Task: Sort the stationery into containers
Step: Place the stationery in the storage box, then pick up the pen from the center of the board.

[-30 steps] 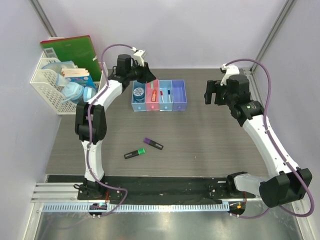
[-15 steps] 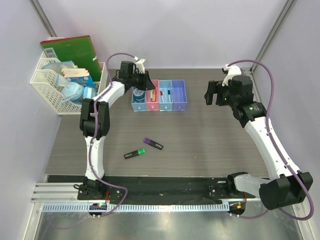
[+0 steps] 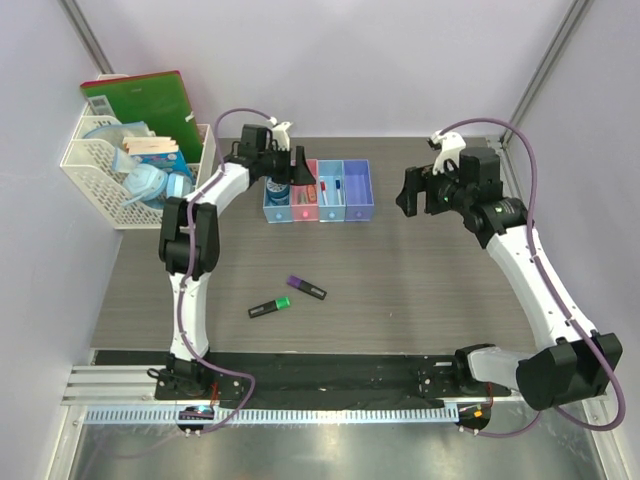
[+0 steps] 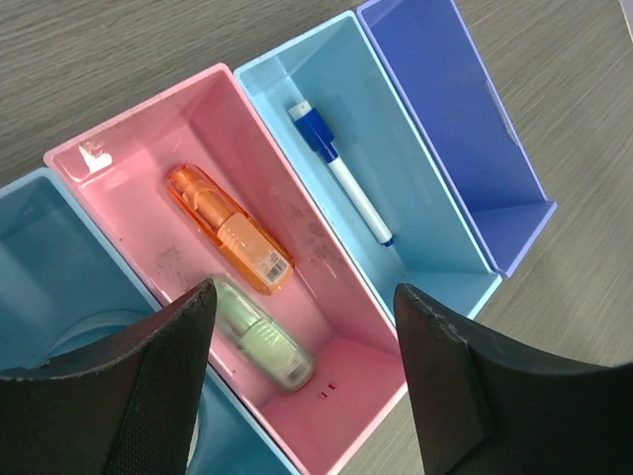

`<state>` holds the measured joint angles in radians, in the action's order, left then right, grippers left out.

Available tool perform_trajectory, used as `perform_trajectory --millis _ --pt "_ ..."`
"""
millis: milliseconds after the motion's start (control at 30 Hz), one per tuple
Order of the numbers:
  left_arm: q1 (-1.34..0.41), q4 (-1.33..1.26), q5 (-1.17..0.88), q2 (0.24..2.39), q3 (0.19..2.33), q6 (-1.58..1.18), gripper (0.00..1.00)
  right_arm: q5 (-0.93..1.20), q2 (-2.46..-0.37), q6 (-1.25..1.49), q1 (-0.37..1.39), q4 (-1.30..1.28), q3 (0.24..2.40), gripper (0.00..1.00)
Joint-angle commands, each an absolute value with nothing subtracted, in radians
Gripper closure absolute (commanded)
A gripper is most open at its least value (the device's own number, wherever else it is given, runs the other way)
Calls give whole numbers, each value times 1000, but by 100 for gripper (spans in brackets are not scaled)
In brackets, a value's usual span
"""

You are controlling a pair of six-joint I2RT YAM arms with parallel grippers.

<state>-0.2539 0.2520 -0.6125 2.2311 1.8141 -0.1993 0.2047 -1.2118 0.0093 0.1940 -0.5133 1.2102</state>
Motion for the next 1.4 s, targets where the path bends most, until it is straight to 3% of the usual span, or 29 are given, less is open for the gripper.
perform_trajectory --millis 0,233,400,733,1067,1367 --pt "-252 279 -617 2100 1796 -151 28 334 -1238 -118 256 -567 1258 9" --pt "-249 552 -494 1734 1586 326 25 273 -1347 -225 457 -615 1233 10" --pt "-244 706 -486 1499 1281 572 25 255 -1462 -216 550 -592 1226 11" --pt "-245 617 -439 1097 813 632 26 138 -1727 -138 767 -538 1292 13" --pt "-245 695 -524 946 692 644 27 69 -1917 -72 876 -488 1373 16" --pt "-253 650 -471 864 574 627 28 64 -2011 -58 945 -502 1424 20"
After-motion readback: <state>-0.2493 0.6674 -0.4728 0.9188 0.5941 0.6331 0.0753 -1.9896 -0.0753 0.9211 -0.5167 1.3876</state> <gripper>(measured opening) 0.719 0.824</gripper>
